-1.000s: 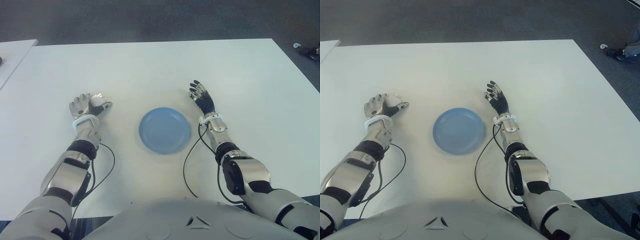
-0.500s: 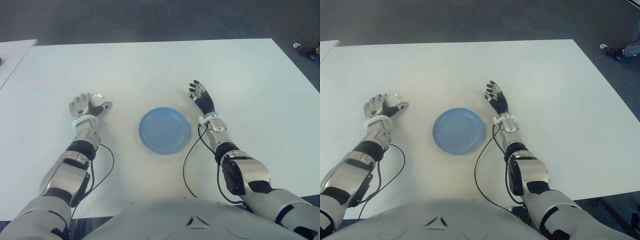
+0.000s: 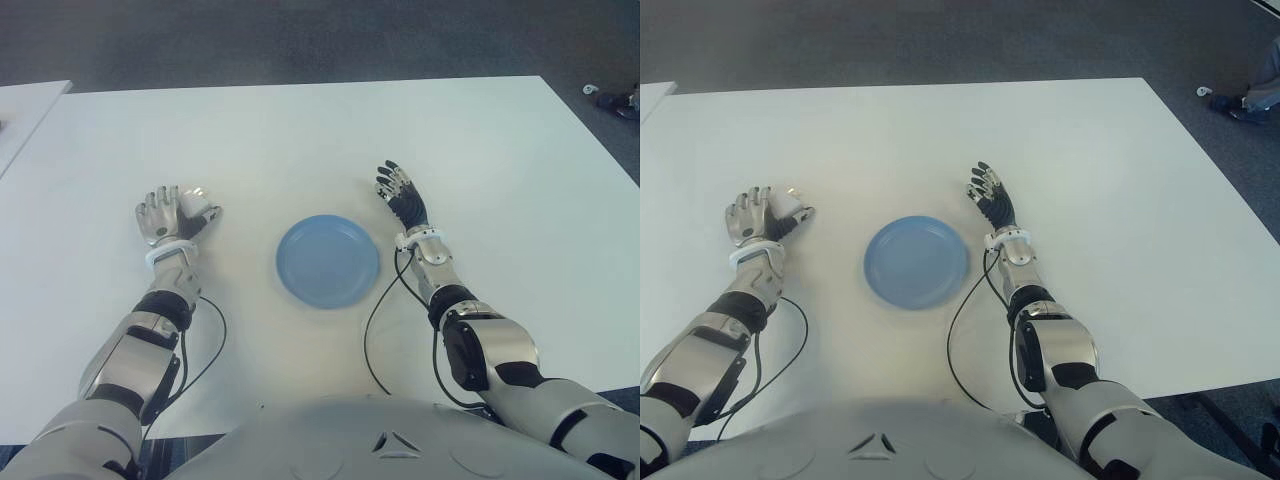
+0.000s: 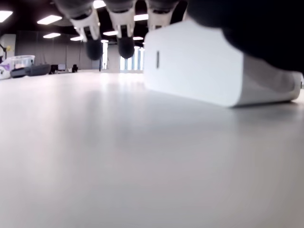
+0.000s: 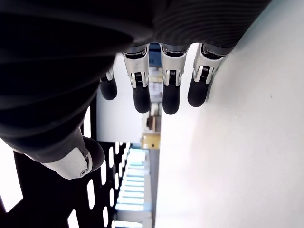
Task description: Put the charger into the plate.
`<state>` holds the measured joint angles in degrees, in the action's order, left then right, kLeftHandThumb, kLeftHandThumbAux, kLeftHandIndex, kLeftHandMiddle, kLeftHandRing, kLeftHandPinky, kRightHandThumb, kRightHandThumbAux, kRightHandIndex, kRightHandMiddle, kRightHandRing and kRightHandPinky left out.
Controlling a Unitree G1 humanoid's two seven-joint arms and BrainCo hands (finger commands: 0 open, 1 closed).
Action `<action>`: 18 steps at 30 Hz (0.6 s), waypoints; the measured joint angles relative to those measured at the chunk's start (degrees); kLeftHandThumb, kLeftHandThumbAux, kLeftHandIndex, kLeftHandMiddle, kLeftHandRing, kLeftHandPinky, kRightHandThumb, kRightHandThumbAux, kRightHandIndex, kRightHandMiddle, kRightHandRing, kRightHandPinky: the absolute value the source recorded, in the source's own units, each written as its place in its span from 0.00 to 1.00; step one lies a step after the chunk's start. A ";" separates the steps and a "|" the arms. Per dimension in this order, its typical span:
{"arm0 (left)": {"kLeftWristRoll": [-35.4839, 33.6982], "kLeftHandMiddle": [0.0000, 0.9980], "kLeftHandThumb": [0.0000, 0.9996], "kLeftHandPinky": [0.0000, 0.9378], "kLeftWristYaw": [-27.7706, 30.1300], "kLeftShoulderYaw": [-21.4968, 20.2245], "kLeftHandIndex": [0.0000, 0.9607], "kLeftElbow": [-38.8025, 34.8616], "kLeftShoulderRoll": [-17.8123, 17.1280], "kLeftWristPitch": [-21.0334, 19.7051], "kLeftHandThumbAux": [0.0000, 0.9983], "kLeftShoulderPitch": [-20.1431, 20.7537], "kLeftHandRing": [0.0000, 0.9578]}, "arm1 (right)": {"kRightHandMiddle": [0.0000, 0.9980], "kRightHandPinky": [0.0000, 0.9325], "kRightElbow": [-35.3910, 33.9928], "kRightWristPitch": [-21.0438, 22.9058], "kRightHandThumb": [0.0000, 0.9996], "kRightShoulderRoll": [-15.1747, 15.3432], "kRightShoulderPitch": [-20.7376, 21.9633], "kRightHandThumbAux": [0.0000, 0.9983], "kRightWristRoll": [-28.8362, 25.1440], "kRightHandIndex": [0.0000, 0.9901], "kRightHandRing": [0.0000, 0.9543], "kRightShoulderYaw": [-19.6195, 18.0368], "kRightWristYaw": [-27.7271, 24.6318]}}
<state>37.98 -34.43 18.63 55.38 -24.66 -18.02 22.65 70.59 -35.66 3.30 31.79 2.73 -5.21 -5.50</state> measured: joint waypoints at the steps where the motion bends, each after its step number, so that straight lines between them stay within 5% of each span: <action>1: -0.25 0.00 0.07 0.00 -0.71 -0.16 0.00 0.47 0.21 0.33 0.27 0.09 0.00 | 0.15 0.09 0.00 0.00 0.11 0.00 -0.02 0.63 0.00 0.02 0.13 0.00 0.00; 18: -2.02 0.00 0.10 0.00 -2.94 -1.81 0.00 3.47 1.29 3.85 0.25 0.91 0.00 | 0.15 0.11 -0.11 0.00 0.11 0.05 -0.17 0.62 0.01 0.02 0.13 0.01 0.08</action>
<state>35.96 -37.37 16.81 58.85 -23.37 -14.17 23.56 70.48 -35.66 3.35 31.62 2.73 -5.20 -5.43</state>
